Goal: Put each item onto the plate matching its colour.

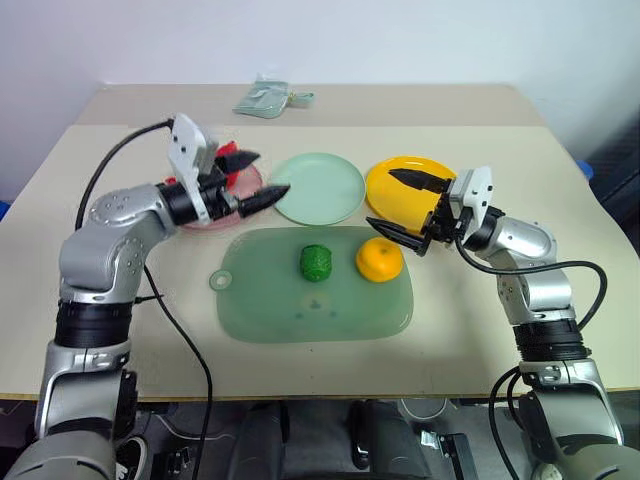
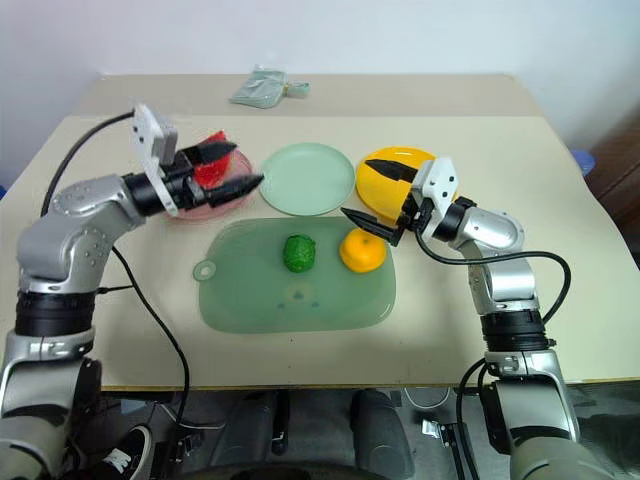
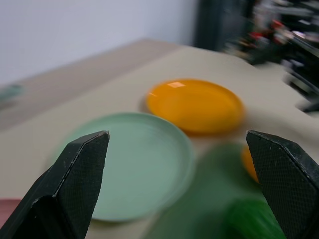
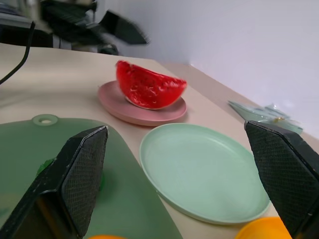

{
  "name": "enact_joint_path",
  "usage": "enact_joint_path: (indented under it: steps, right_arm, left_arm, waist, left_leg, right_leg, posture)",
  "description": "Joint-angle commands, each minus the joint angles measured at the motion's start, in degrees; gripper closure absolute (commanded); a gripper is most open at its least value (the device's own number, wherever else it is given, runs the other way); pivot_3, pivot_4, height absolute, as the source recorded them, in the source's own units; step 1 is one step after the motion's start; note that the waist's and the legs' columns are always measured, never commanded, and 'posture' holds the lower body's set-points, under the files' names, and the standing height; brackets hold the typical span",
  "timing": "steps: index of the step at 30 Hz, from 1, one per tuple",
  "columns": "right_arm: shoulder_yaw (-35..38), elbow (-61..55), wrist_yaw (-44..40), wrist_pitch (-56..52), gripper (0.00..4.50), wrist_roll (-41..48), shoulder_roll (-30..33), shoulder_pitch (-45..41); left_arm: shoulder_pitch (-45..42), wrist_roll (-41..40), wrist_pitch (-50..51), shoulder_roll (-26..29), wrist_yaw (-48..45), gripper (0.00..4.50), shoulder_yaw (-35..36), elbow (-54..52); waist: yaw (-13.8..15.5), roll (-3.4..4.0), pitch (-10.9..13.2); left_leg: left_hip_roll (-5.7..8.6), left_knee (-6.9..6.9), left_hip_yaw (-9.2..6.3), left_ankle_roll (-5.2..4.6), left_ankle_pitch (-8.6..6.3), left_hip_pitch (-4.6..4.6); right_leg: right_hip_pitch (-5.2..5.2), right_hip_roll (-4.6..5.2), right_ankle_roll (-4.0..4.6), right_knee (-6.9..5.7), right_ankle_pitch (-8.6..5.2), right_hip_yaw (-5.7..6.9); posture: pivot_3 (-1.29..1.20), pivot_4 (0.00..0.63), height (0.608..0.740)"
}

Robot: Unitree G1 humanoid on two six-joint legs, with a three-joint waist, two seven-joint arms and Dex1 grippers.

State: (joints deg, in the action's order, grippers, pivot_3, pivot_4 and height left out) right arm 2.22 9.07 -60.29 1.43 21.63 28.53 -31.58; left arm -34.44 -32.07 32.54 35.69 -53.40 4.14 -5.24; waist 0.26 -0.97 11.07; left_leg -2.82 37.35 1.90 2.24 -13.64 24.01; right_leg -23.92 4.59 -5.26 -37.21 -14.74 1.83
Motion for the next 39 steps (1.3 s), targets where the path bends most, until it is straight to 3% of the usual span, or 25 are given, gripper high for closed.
enact_joint_path:
  steps: [1, 5, 14, 26, 32, 39]
  right_arm:
    - [-0.8, -5.7, -0.1, -5.6, 0.00, 2.5, 0.6, -0.8]
    - [-2.3, -10.7, 0.5, -11.3, 0.00, 3.4, 0.5, -1.3]
    - [-4.1, -11.1, 1.7, -12.2, 0.00, 1.1, 0.4, -1.7]
    - [-21.0, -17.8, 6.5, -31.7, 0.00, -7.8, -1.5, -9.7]
    - [-23.3, -13.6, 7.2, -38.0, 0.00, -9.6, -3.4, -14.4]
    - [-28.1, -12.7, 3.2, -38.7, 0.00, -12.6, -1.0, -14.0]
  left_arm:
    - [1.6, -8.1, 2.6, 2.6, -6.5, 0.02, 3.8, -6.2]
    - [5.2, -11.1, 3.3, 5.1, -10.4, 0.02, 5.8, -6.5]
    - [7.1, -5.8, -4.8, 4.1, -12.5, 0.02, 2.9, -5.2]
    - [16.1, -3.3, -15.3, 10.1, -21.3, 0.02, 7.2, -2.0]
    - [18.2, -2.5, -18.1, 10.0, -20.7, 0.02, 7.9, -2.9]
    - [20.1, -3.2, -18.5, 9.7, -19.5, 0.02, 8.1, -5.0]
  waist:
    - [0.0, 0.00, 0.0]
    - [0.0, 0.01, 0.0]
    - [0.4, 0.01, 0.0]
    - [-0.8, 0.01, 0.0]
    - [-0.8, 0.01, 0.0]
    - [-0.9, 0.01, 0.0]
  left_leg:
    - [0.00, 0.00, -0.01, 0.00, 0.00, 0.02]
    - [-0.01, -0.01, -0.03, 0.00, 0.00, -0.01]
    - [0.00, 0.02, -0.02, -0.01, -0.01, 0.02]
    - [-0.04, -0.07, 0.00, -0.01, -0.01, 0.08]
    - [-0.02, 0.01, 0.00, -0.02, -0.01, 0.23]
    - [-0.04, -0.02, 0.01, -0.02, -0.01, 0.32]
  right_leg:
    - [0.00, 0.01, 0.00, 0.00, 0.00, 0.00]
    - [-0.02, 0.00, 0.01, -0.02, -0.01, 0.00]
    - [0.00, 0.00, 0.01, 0.03, 0.00, 0.00]
    - [-0.17, -0.02, 0.04, -0.03, -0.02, -0.01]
    - [-0.25, 0.02, 0.03, -0.01, -0.01, 0.00]
    - [-0.38, 0.00, 0.03, -0.04, -0.01, 0.00]
  posture:
    - [0.00, 0.150, 0.740]
    - [0.00, 0.150, 0.740]
    - [0.00, 0.150, 0.740]
    - [0.00, 0.150, 0.740]
    - [0.00, 0.150, 0.740]
    - [0.00, 0.150, 0.740]
